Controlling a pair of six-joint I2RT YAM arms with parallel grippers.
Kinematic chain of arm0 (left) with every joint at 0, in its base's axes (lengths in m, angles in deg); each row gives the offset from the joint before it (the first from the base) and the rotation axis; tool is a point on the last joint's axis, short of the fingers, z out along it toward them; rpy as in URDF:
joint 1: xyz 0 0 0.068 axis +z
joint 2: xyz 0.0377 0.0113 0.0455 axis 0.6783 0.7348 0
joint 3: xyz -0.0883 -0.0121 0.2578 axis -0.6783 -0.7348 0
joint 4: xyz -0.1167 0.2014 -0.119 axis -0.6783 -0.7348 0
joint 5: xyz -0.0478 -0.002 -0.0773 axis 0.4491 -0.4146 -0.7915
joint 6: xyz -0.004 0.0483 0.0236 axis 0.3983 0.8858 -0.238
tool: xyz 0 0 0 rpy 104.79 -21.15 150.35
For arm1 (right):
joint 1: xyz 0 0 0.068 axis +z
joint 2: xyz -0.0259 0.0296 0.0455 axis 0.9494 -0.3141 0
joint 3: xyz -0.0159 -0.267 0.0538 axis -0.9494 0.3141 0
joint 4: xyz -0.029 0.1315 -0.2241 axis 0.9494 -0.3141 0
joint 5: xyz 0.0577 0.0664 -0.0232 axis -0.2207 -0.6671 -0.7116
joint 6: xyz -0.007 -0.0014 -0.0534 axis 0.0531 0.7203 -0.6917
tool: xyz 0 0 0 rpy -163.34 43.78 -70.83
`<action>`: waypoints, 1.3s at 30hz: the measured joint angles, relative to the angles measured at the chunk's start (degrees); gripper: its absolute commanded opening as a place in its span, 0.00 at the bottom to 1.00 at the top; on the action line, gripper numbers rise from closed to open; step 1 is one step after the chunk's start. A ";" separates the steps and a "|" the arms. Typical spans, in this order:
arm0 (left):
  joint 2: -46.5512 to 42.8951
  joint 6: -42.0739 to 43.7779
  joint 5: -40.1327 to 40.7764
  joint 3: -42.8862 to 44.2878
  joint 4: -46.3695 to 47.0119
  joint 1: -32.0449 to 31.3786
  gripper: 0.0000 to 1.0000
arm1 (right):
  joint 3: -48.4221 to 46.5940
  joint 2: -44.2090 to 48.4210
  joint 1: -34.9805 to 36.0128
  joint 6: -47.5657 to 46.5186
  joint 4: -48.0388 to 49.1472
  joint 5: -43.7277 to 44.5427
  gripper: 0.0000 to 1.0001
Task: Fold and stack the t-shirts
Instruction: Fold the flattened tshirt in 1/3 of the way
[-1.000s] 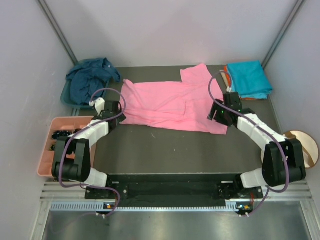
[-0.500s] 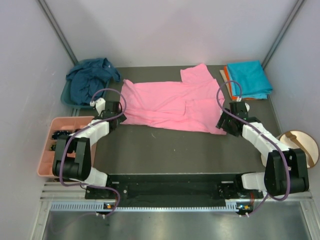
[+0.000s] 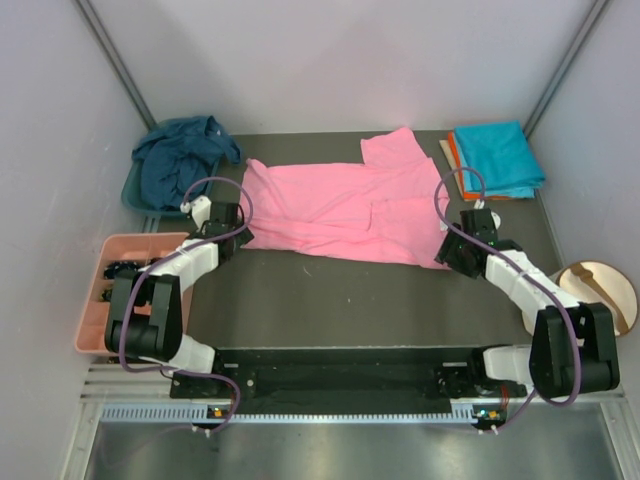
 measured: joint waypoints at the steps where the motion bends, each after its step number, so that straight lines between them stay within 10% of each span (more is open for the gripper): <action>1: 0.00 0.00 -0.13 0.00 0.02 0.00 0.99 | 0.00 0.02 0.00 0.02 0.11 0.00 0.58; 39: 1.88 0.04 -1.03 0.02 0.35 0.00 0.99 | 1.57 1.46 -0.13 14.69 -4.26 9.25 0.48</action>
